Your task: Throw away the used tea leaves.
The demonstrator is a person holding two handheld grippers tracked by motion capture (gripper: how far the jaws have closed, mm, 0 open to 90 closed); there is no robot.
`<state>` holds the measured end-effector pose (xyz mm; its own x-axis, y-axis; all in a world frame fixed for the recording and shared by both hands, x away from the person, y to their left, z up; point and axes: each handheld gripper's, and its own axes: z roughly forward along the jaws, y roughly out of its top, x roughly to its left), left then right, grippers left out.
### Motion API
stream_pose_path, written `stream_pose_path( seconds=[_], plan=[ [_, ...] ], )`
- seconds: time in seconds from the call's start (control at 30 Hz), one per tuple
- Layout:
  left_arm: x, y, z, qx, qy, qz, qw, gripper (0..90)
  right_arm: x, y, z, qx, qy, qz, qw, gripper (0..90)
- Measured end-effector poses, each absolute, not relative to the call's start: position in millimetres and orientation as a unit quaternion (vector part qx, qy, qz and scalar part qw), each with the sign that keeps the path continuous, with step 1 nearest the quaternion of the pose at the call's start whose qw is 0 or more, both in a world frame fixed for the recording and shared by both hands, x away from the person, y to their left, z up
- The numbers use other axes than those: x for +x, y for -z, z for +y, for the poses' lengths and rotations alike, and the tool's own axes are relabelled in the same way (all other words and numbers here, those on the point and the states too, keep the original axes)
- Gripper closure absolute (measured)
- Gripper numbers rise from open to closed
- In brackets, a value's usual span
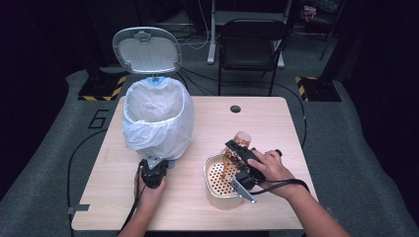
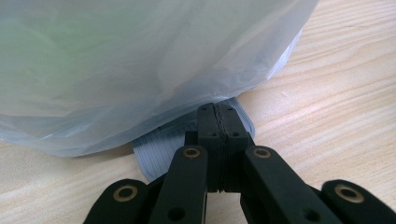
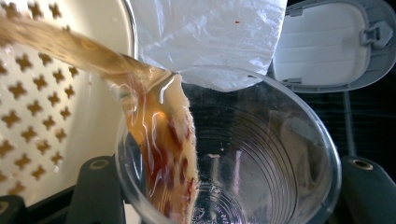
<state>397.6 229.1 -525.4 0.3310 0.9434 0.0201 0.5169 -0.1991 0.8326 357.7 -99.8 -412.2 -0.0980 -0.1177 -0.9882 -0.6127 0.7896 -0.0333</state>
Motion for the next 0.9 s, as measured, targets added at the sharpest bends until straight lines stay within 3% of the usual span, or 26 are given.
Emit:
stream_pose_path(
  seconds=[0.87, 0.9],
  plan=[
    [397, 525, 229, 0.724, -0.272, 0.507, 0.380, 89.6, 358, 422, -103, -0.353, -0.054, 0.642, 0.679, 36.6],
    [397, 525, 229, 0.724, -0.272, 0.507, 0.380, 89.6, 358, 425, -104, -0.355, -0.045, 0.660, 0.660, 36.6]
  ],
)
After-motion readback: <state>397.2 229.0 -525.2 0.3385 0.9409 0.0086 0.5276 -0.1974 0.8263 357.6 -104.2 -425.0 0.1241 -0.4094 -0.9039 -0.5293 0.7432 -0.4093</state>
